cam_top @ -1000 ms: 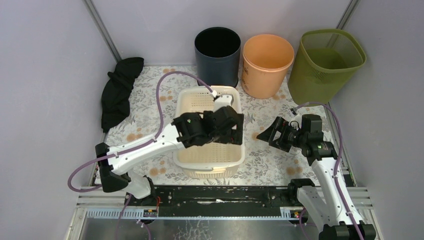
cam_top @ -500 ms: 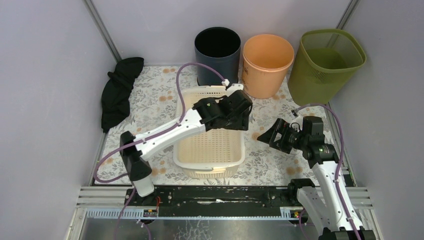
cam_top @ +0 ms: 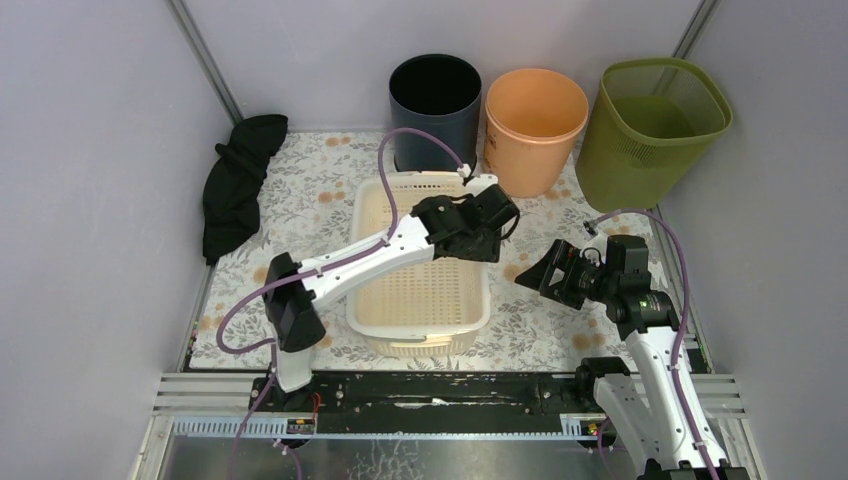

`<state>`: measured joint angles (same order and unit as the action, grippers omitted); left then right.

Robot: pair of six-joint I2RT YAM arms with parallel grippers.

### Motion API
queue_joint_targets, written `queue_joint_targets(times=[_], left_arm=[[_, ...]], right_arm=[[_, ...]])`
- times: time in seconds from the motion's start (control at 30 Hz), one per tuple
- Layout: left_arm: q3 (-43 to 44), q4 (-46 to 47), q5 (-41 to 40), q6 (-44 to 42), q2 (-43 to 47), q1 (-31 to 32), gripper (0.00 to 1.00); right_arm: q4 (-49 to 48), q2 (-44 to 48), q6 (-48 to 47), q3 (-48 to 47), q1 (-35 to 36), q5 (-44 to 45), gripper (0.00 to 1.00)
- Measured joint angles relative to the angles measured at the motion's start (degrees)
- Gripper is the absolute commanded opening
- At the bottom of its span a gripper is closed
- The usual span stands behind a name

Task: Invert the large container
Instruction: Pick up the container from the container.

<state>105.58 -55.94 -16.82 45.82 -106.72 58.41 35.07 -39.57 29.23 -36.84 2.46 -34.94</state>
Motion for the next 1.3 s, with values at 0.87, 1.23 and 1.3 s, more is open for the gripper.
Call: queue_joint_targets(times=[0.87, 1.23, 1.3], left_arm=[[2.4, -3.3, -4.1, -0.8, -2.5, 0.0, 0.25], [5.3, -5.8, -4.2, -0.9, -2.3, 0.0, 0.22], [5.9, -6.3, -4.2, -0.9, -2.1, 0.0, 0.22]], right_arm=[[0.3, 0.4, -0.5, 0.3, 0.0, 0.0, 0.94], [0.4, 0.6, -0.5, 0.9, 0.0, 0.0, 0.94], [0.4, 0.7, -0.5, 1.1, 0.0, 0.0, 0.94]])
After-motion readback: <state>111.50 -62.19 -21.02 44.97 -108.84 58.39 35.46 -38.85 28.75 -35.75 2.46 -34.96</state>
